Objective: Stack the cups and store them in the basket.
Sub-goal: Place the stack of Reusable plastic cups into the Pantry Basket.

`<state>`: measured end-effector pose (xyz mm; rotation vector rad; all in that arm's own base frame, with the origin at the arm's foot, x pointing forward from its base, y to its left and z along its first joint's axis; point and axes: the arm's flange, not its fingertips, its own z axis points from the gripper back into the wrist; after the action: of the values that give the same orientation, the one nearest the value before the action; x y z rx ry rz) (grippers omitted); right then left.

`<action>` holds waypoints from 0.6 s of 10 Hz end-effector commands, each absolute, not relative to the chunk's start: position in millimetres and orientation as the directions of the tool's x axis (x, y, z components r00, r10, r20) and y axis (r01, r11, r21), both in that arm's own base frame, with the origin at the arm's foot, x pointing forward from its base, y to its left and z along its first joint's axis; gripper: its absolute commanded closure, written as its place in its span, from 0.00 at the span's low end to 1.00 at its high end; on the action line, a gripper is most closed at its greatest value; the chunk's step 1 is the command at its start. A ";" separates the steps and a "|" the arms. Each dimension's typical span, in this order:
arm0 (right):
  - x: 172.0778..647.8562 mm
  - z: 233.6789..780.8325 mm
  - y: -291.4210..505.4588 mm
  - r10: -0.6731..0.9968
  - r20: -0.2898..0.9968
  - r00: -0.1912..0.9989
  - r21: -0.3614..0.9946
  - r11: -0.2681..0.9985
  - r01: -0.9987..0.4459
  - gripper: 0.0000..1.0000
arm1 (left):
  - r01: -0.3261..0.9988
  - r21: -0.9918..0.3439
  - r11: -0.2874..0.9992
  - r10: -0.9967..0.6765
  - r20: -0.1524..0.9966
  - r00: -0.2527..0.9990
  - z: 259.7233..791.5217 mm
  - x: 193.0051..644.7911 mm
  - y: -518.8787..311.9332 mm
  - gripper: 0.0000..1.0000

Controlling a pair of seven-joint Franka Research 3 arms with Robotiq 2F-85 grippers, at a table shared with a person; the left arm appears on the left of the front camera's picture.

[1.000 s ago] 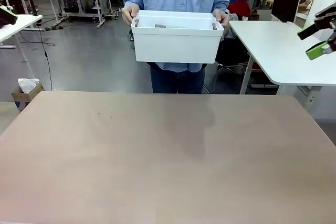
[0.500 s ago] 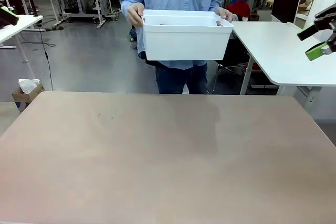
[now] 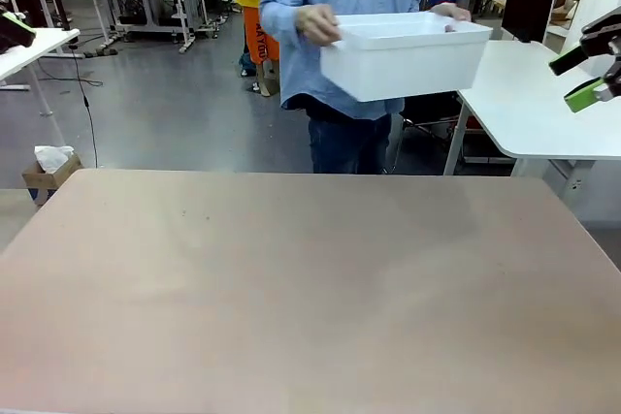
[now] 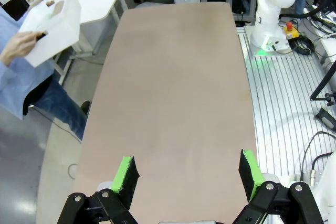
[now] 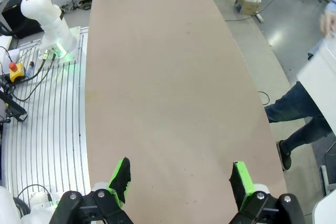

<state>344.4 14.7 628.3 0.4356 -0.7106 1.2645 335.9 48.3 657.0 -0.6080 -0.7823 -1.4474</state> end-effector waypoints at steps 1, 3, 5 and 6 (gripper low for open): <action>345.5 633.0 15.8 0.694 0.705 0.146 -0.068 0.272 -0.960 0.00 | 0.995 0.092 0.049 -0.614 0.788 -0.042 660.5 334.9 46.8 0.00; 345.5 633.0 15.8 0.694 0.705 0.146 -0.068 0.272 -0.960 0.00 | 0.995 0.092 0.049 -0.614 0.788 -0.042 660.5 334.9 46.8 0.00; 345.5 633.0 15.8 0.694 0.705 0.146 -0.068 0.272 -0.960 0.00 | 0.995 0.092 0.049 -0.614 0.788 -0.042 660.5 334.9 46.8 0.00; 345.5 633.0 15.8 0.694 0.705 0.146 -0.068 0.272 -0.960 0.00 | 0.995 0.092 0.049 -0.614 0.788 -0.042 660.5 334.9 46.8 0.00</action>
<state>344.4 14.6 628.3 0.4357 -0.7105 1.2644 335.9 48.3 657.0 -0.6080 -0.7823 -1.4474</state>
